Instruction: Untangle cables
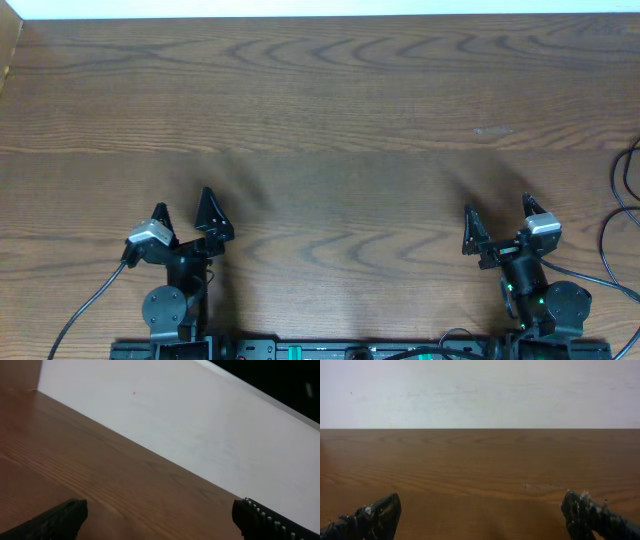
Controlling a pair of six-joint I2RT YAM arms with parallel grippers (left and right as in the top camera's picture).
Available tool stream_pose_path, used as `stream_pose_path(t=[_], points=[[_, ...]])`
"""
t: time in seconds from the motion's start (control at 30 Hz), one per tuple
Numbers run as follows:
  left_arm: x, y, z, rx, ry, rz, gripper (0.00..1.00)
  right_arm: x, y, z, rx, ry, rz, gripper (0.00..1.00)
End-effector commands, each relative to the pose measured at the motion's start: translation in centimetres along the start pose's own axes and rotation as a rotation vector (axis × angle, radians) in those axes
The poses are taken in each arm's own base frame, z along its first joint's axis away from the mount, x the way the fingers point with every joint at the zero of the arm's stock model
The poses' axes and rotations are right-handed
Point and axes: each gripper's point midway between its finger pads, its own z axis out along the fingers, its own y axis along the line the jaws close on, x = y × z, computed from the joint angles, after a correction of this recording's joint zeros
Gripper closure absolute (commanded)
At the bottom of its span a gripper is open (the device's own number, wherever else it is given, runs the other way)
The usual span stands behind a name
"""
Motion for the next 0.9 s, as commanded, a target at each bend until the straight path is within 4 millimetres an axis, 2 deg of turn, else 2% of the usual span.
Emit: stream_pose_path(t=[0.0, 0.13, 0.33, 0.43, 0.87], points=[[0.3, 0.2, 0.0, 0.003, -0.003, 0.042, 0.02, 0.1, 0.1, 0.0, -0.004, 0.001, -0.006, 0.01], [2.2, 1.3, 0.2, -0.027, 0.045, 0.062, 0.02, 0.1, 0.1, 0.0, -0.004, 0.001, -0.006, 0.01], [2.5, 2.7, 0.1, -0.091, 0.057, 0.146, 0.02, 0.1, 0.1, 0.0, -0.004, 0.001, -0.006, 0.01], [4.7, 3.8, -0.2, -0.129, 0.150, 0.164, 0.02, 0.1, 0.1, 0.0, -0.004, 0.001, -0.006, 0.01], [4.8, 3.4, -0.2, -0.104, 0.156, 0.178, 0.02, 0.1, 0.1, 0.0, -0.004, 0.001, -0.006, 0.01]])
